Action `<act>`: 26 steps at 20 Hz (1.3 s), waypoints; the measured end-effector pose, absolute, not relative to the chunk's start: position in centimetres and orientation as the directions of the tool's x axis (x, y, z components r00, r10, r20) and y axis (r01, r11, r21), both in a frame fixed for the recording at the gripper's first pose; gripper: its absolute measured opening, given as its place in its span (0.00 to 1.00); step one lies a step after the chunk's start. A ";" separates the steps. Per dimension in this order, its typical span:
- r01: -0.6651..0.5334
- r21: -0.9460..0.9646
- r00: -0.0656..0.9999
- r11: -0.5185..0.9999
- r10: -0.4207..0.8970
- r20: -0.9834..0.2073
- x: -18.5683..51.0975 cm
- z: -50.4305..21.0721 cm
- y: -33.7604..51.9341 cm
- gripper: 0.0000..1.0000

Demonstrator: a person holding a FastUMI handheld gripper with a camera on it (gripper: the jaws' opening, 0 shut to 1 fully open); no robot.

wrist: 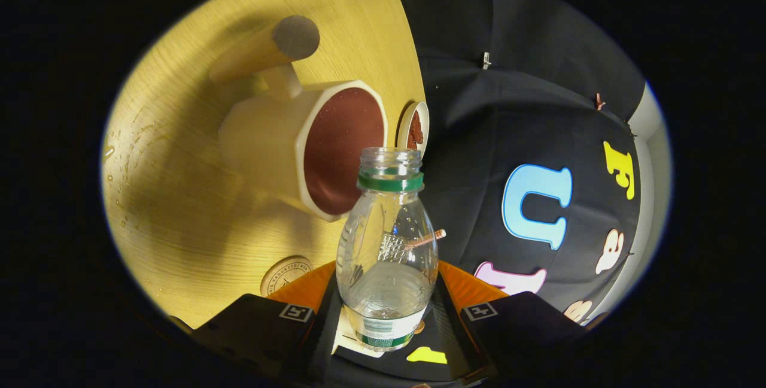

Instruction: Take the bottle from table, then pour the juice into the cup, finally place the bottle on the coaster

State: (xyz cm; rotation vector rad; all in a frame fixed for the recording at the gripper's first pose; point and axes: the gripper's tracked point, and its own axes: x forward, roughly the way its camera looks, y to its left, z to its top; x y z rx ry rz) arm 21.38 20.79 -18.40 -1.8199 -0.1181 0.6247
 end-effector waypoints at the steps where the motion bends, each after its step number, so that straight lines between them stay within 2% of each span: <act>1: -0.224 -0.909 0.852 -0.353 0.382 -0.358 21.5 -18.4 20.8 0.76; 19: -0.191 -0.875 0.849 -0.444 0.372 -0.375 21.5 -18.3 20.6 0.75; 26: -0.142 -0.862 0.849 -0.486 0.388 -0.359 21.7 -17.7 20.4 0.75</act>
